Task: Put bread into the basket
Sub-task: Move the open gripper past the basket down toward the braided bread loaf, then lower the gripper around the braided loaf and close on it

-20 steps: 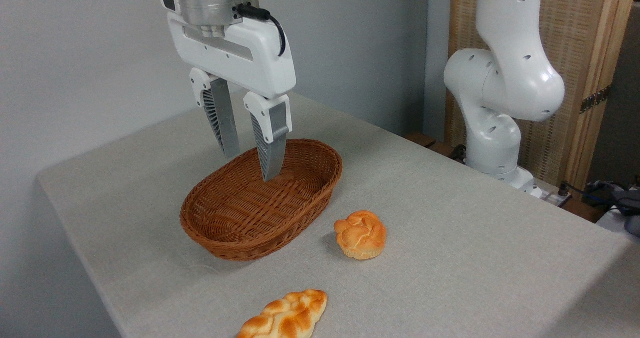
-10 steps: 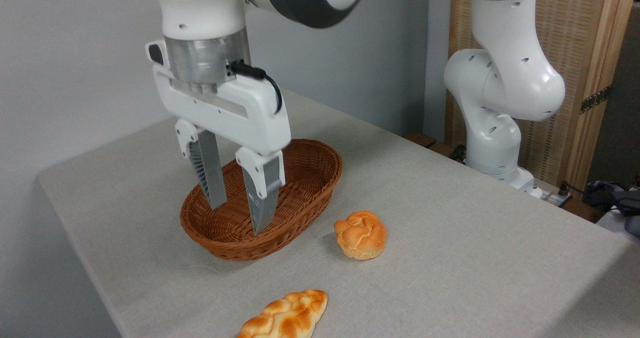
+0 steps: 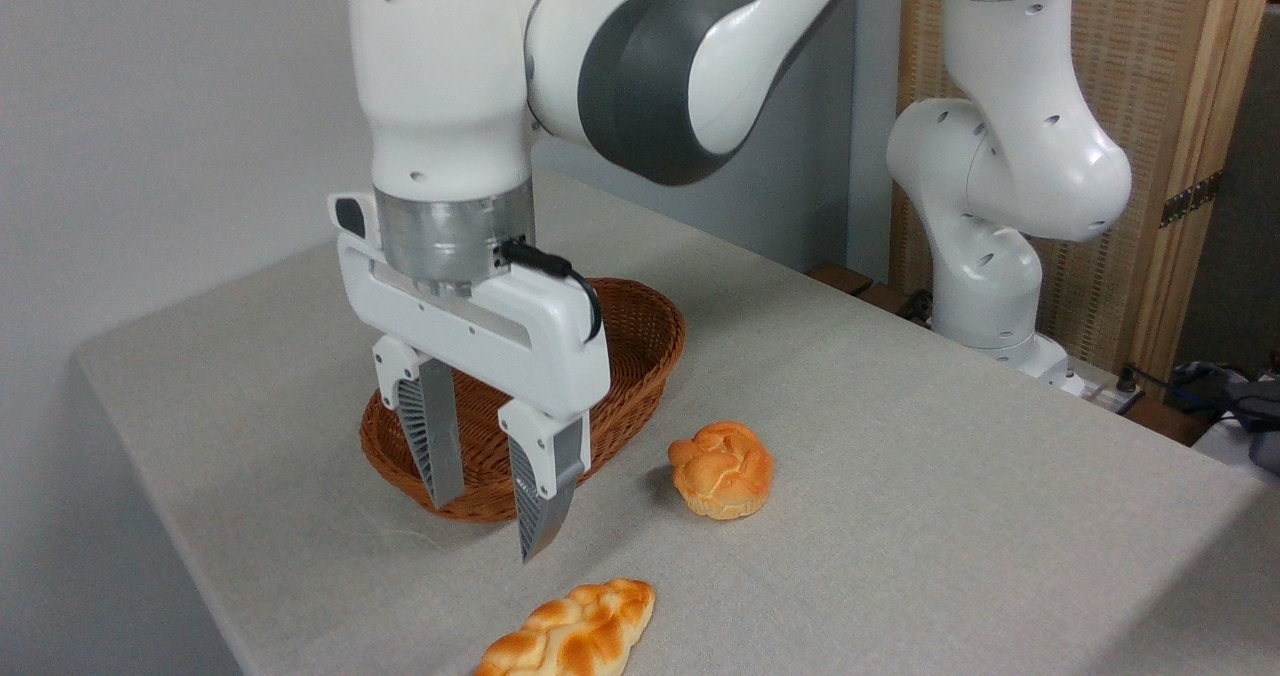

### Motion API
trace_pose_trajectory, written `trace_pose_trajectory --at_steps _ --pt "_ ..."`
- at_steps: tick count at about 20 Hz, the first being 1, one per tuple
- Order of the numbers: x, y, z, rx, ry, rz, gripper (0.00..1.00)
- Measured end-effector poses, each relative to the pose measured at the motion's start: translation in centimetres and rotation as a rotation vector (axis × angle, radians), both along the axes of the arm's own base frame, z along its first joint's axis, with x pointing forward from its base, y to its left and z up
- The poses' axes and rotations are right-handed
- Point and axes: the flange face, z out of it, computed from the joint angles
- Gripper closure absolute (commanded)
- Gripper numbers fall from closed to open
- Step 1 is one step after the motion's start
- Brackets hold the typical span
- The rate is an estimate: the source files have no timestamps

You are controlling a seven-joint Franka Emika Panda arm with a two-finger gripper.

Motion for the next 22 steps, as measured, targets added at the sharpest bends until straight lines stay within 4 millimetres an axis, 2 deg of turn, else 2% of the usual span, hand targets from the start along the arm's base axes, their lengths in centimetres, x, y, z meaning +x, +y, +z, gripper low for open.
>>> trace_pose_trajectory --at_steps 7,12,22 --pt "-0.7 0.9 -3.0 0.125 0.038 -0.158 0.00" --pt "-0.7 2.4 -4.0 0.146 -0.002 -0.153 0.00" --pt "-1.3 2.9 -7.2 0.197 -0.045 -0.181 0.00"
